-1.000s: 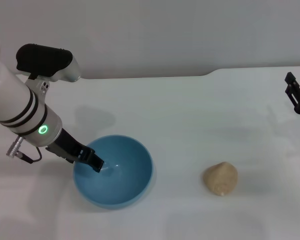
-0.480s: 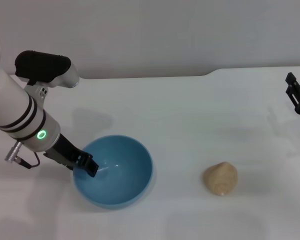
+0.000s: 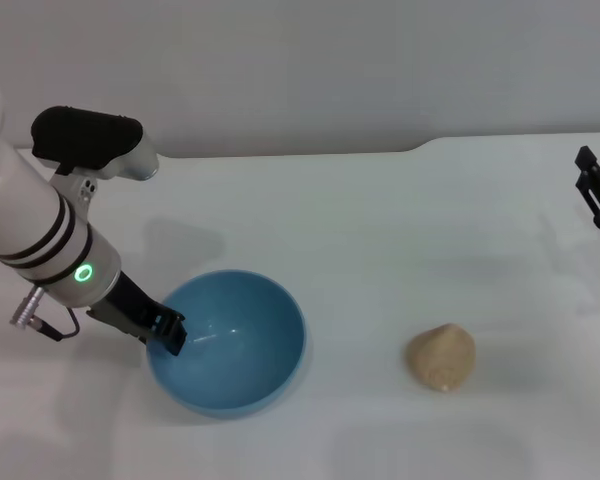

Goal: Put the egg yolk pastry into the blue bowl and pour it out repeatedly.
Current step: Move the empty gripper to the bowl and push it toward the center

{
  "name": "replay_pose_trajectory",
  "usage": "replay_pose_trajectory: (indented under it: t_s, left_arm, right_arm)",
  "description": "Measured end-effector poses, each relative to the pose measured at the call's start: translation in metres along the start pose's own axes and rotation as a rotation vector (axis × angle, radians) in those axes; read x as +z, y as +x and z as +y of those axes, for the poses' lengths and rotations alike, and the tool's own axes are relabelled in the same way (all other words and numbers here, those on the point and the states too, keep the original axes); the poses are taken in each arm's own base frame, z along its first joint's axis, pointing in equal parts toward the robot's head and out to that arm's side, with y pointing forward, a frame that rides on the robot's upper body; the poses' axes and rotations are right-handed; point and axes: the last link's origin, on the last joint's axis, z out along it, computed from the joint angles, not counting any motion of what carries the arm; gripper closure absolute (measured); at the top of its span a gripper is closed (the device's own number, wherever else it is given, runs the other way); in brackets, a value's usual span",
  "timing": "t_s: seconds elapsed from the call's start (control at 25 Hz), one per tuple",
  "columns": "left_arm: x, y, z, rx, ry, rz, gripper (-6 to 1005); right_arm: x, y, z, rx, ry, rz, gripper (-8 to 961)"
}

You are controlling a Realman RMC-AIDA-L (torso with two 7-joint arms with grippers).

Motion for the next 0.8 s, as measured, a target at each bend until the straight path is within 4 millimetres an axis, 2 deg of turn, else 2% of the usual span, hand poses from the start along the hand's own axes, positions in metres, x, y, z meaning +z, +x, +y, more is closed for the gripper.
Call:
replay_pose_trajectory:
  t_s: [0.2,0.28,0.52,0.8]
  left_arm:
    - [-0.0016,0.0028,0.0018,0.018,0.003,0.006,700]
    - [-0.0028,0.005,0.0025,0.024,0.006,0.01,907]
    - [-0.0046,0.0083,0.0032,0.032,0.009,0.017,1000]
    - [-0.0053,0.0074,0.002,0.016,0.003,0.012,1000]
  right_arm:
    - [-0.0008,-0.001,-0.0002,0.0,0.0,-0.008,457]
    - [-0.0008,-0.0012,-0.0002,0.0,0.0,-0.01,457]
    - [-0.0007,-0.0015,-0.0003,0.0,0.0,-0.011,457]
    - [0.001,-0.0034,-0.0008,0.01,-0.001,-0.019,458]
